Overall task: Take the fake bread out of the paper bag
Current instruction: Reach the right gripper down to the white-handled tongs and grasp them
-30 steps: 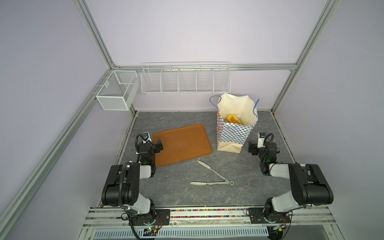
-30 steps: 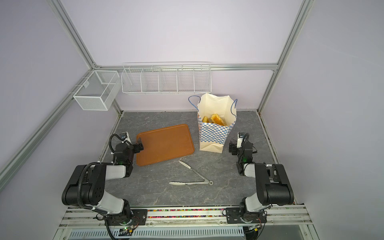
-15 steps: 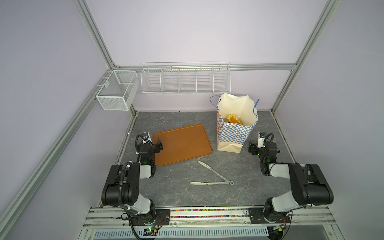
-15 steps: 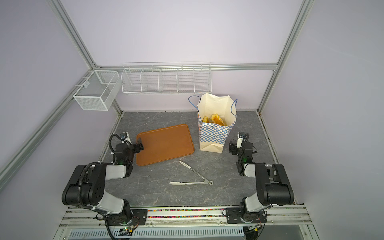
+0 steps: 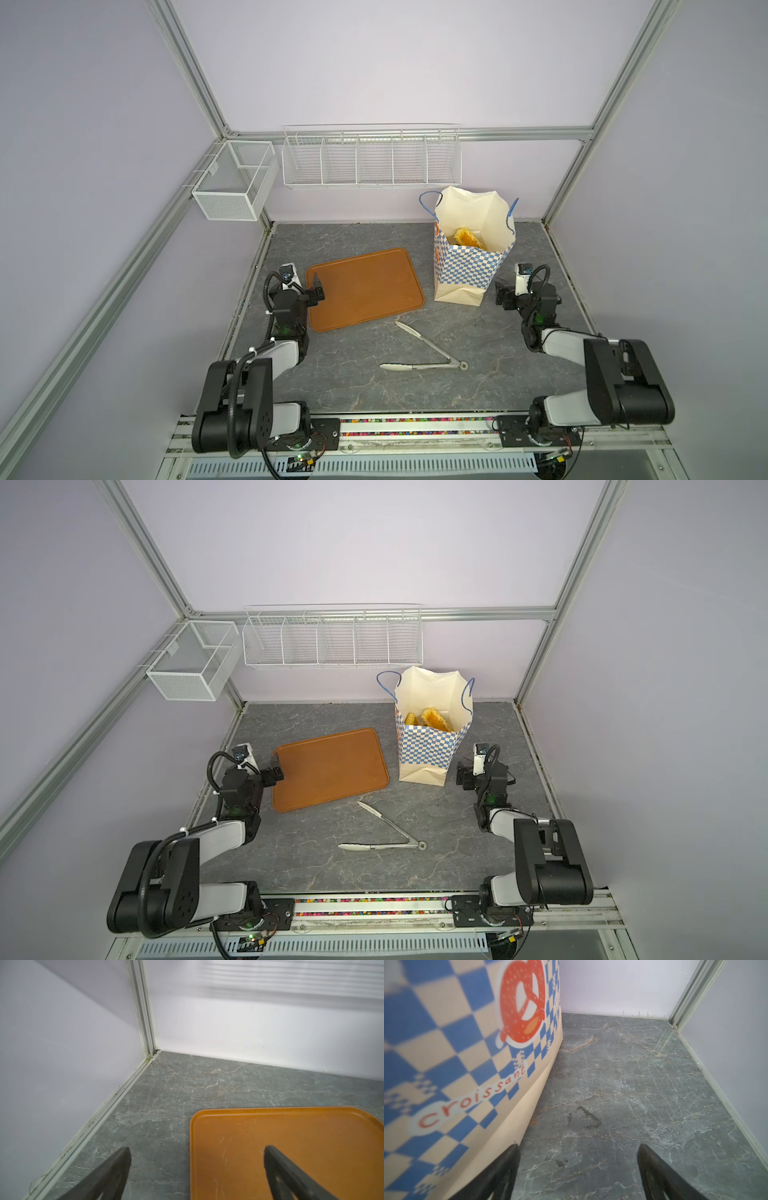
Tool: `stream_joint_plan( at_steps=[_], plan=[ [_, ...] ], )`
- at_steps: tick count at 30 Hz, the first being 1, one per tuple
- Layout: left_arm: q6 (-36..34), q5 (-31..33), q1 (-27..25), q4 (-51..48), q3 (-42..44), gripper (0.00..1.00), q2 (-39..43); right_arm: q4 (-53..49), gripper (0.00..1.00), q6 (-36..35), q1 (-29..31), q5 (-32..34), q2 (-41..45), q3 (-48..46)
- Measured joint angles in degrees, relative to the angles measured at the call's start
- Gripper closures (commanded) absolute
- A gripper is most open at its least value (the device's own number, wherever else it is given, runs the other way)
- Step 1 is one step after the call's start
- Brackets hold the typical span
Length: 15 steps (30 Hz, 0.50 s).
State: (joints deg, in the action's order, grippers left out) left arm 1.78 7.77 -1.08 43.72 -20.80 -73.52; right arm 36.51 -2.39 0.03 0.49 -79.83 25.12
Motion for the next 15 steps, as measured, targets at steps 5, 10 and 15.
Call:
stream_joint_plan(
  at_steps=[5,10,15],
  plan=[
    [4.0,-0.3,0.0,-6.5,-3.2,0.01,7.4,-12.0,0.01,0.8,0.6,0.1,6.9,5.5],
    [9.2,-2.1,0.0,-17.0,-9.3,0.03,11.8,-28.3,0.03,2.8,4.5,2.5,15.3,9.6],
    [14.3,-5.7,0.0,-24.2,-10.5,0.05,16.1,-45.5,0.06,7.0,17.2,6.2,25.6,12.8]
  ],
)
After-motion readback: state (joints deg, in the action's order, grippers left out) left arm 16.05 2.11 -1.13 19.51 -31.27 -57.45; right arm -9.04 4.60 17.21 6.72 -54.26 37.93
